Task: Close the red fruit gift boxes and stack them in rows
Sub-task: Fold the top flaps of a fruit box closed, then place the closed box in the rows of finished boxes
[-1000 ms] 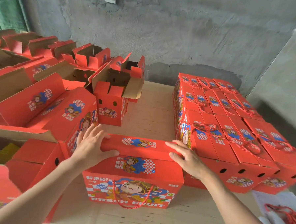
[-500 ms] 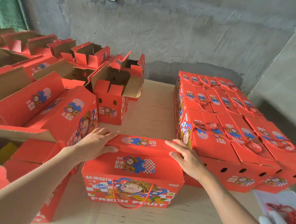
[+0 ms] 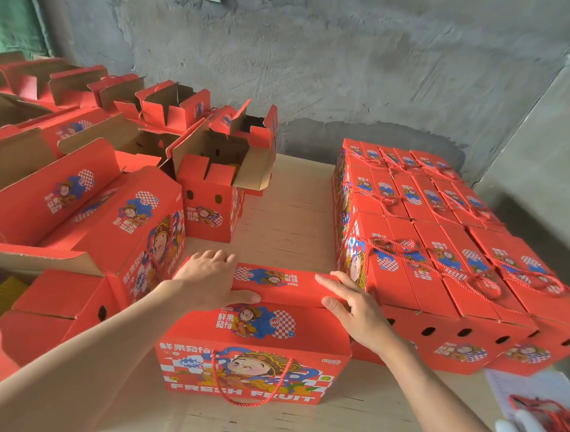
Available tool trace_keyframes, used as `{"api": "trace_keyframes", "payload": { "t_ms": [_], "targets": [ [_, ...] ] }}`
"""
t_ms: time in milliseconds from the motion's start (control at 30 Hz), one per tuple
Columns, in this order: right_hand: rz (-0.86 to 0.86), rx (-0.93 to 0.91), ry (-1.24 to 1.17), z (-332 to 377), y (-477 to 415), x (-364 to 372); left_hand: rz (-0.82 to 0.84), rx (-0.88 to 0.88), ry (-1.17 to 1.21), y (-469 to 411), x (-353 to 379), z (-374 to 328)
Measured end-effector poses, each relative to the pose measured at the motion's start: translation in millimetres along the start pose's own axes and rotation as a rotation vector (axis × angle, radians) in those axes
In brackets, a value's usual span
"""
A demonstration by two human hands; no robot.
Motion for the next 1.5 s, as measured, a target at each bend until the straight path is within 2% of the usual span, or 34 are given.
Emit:
{"api": "trace_keyframes", "payload": {
  "t_ms": [533,633,733,833,967,1067,1167,1300,1367,1500],
  "targets": [
    [0.065,-0.027,0.074,7,0,-3,0.067,0.057,-0.029,0,1,-1],
    [0.131,-0.019,0.170,11,-3,-5,0.121,0.056,-0.029,-1,3,0],
    [0.153,-0.131,0.357,15,1,-2,0.133,0.060,-0.024,-3,7,3],
    [0.186,-0.146,0.384,16,6,1,0.107,0.051,-0.002,3,12,5],
    [0.270,-0.076,0.354,12,8,5,0.052,0.037,0.049,9,22,1],
    [0.346,-0.077,0.466,12,0,1,0.042,0.009,0.058,8,23,0],
    [0.293,-0.164,0.460,23,-8,1,-0.037,-0.031,0.069,15,13,-8],
    [0.239,-0.133,0.280,28,-5,10,-0.163,-0.055,0.165,60,15,-50],
    [0.191,-0.134,0.282,27,-5,9,-0.193,-0.053,0.205,76,15,-65],
    [0.115,-0.092,0.354,29,-6,13,-0.285,-0.029,0.230,64,12,-50]
  ]
}}
Point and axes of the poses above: each hand's wrist, its own y-axis away from the middle knuckle, its own x-axis out of the palm, z = x × y, the point moved 3 cm from there along -y, towards the middle knuckle, and after that the axes turned 15 degrees about -z, right-handed, at the moved point
